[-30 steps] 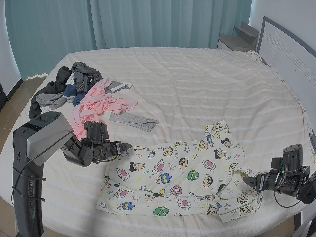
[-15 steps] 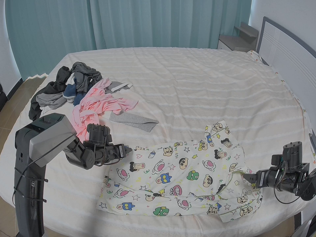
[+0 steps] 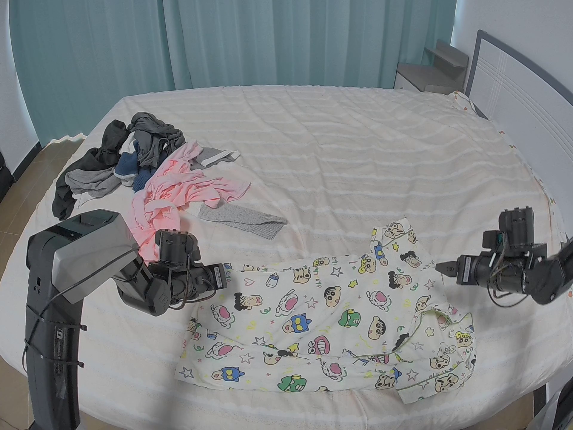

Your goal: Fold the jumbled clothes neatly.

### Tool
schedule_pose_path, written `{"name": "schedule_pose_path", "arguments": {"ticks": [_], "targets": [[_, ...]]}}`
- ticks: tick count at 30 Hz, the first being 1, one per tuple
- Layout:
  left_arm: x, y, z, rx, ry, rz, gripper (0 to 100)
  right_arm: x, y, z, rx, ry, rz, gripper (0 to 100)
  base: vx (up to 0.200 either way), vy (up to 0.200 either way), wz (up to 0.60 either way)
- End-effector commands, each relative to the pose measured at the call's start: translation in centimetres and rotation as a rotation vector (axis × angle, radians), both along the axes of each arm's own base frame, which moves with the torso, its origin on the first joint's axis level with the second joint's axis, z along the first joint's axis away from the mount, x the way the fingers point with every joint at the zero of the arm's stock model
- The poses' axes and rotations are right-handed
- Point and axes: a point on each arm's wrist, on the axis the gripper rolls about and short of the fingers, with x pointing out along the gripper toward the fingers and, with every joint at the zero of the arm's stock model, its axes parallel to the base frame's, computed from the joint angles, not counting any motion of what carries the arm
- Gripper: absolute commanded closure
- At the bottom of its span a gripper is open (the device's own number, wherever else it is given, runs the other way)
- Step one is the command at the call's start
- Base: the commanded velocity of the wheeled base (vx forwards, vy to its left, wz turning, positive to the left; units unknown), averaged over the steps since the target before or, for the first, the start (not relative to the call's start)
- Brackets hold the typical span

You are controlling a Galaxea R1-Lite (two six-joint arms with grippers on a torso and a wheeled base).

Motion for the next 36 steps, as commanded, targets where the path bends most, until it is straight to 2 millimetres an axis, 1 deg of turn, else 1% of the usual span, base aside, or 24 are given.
{"name": "schedule_pose_path", "arguments": {"ticks": [1, 2, 3, 6, 8, 10, 14, 16, 18, 20, 28, 31, 36], "targets": [[-0.4, 0.1, 0.8, 0.039, -0.076, 0.086, 100, 8.2, 0.3, -1.2, 0.0, 0.134, 0.035, 0, 0.0, 0.0, 0.0], [-0.4, 0.1, 0.9, 0.041, -0.08, 0.091, 100, 8.7, 0.4, -1.2, 0.001, 0.136, 0.036, 0, 0.0, 0.0, 0.0], [-0.4, 0.1, 1.0, 0.049, -0.088, 0.105, 100, 10.2, 0.5, -1.8, 0.003, 0.148, 0.041, 0, 0.0, 0.0, 0.0], [-0.3, 0.0, 1.2, 0.062, -0.107, 0.13, 100, 12.4, 0.5, -3.0, 0.02, 0.171, 0.052, 0, 0.0, 0.0, 0.0], [-0.3, -0.2, 1.3, 0.072, -0.121, 0.144, 100, 13.6, 0.1, -3.9, 0.04, 0.199, 0.063, 0, 0.0, 0.0, 0.0], [-0.4, -0.2, 1.3, 0.084, -0.124, 0.162, 100, 14.2, 0.1, -4.4, 0.056, 0.214, 0.073, 0, 0.0, 0.0, 0.0], [-0.5, -0.6, 1.3, 0.092, -0.126, 0.167, 100, 16.0, -0.8, -5.9, 0.063, 0.23, 0.055, 0, 0.0, 0.0, 0.0], [-0.5, -0.5, 1.8, 0.097, -0.14, 0.184, 100, 16.9, -1.6, -6.4, 0.067, 0.226, 0.039, 0, 0.0, 0.0, 0.0], [-0.5, -0.6, 2.0, 0.098, -0.143, 0.19, 100, 17.5, -1.8, -7.1, 0.068, 0.226, 0.033, 0, 0.0, 0.0, 0.0], [-0.7, -0.7, 2.1, 0.099, -0.141, 0.185, 100, 17.9, -2.0, -7.4, 0.07, 0.223, 0.032, 0, 0.0, 0.0, 0.0], [-1.1, -1.3, 2.3, 0.1, -0.14, 0.169, 100, 18.4, -2.0, -8.1, 0.111, 0.232, 0.076, 0, 0.0, 0.0, 0.0], [-1.1, -1.4, 2.3, 0.094, -0.139, 0.164, 100, 19.0, -1.9, -8.3, 0.137, 0.221, 0.103, 0, 0.0, 0.0, 0.0], [-1.2, -1.3, 2.1, 0.094, -0.134, 0.163, 100, 19.8, -2.2, -8.6, 0.148, 0.204, 0.097, 0, 0.0, 0.0, 0.0]]}}
